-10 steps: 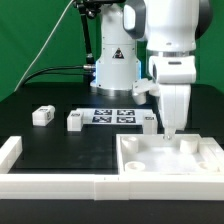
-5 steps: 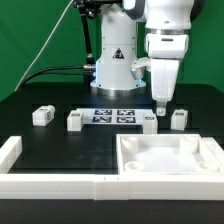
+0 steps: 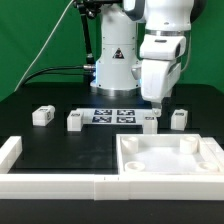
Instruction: Assemble one leg
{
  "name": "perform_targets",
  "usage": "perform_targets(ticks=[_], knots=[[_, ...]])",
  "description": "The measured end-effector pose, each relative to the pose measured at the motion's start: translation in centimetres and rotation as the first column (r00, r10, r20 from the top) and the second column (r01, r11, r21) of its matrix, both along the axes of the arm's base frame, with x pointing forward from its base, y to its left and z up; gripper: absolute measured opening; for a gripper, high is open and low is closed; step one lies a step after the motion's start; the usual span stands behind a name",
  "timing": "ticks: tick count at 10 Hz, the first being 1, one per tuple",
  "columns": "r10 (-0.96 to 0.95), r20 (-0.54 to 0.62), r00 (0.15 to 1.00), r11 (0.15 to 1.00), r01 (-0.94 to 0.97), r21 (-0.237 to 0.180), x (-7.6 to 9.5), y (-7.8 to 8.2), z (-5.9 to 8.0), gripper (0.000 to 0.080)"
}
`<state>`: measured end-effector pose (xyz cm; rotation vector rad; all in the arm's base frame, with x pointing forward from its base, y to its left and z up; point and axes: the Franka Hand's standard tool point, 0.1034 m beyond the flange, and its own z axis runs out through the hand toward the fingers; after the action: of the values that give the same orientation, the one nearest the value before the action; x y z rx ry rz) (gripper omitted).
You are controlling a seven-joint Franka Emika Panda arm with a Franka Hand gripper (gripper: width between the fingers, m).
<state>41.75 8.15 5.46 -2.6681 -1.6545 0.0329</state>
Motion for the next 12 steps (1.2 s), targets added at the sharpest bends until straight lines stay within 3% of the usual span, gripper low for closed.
perform_targets(ticks=[1, 2, 4, 7, 8, 9, 11, 12], knots=[[-0.057, 0.000, 0.998, 0.998, 0.057, 0.001, -0.1, 0.0, 0.0, 0.0648], [-0.257, 0.008, 0.966, 0.966, 0.257, 0.018, -0.7, 0.1, -0.3, 0.0648], [-0.516, -0.004, 0.856, 0.856, 0.516, 0.017, -1.7, 0.7, -0.4, 0.0648], [-0.832, -0.038, 0.554, 0.554, 0.833, 0.013, -2.1, 1.6, -0.6, 0.0648], [-0.873, -0.043, 0.485, 0.485, 0.874, 0.009, -2.2, 1.8, -0.7, 0.0648], [-0.939, -0.056, 0.339, 0.340, 0.941, -0.002, -2.3, 2.1, -0.9, 0.0648], [-0.985, -0.068, 0.158, 0.160, 0.987, -0.017, -2.5, 2.4, -1.0, 0.0648], [-0.997, -0.074, 0.005, 0.007, 0.999, -0.031, -2.5, 2.7, -1.0, 0.0648]])
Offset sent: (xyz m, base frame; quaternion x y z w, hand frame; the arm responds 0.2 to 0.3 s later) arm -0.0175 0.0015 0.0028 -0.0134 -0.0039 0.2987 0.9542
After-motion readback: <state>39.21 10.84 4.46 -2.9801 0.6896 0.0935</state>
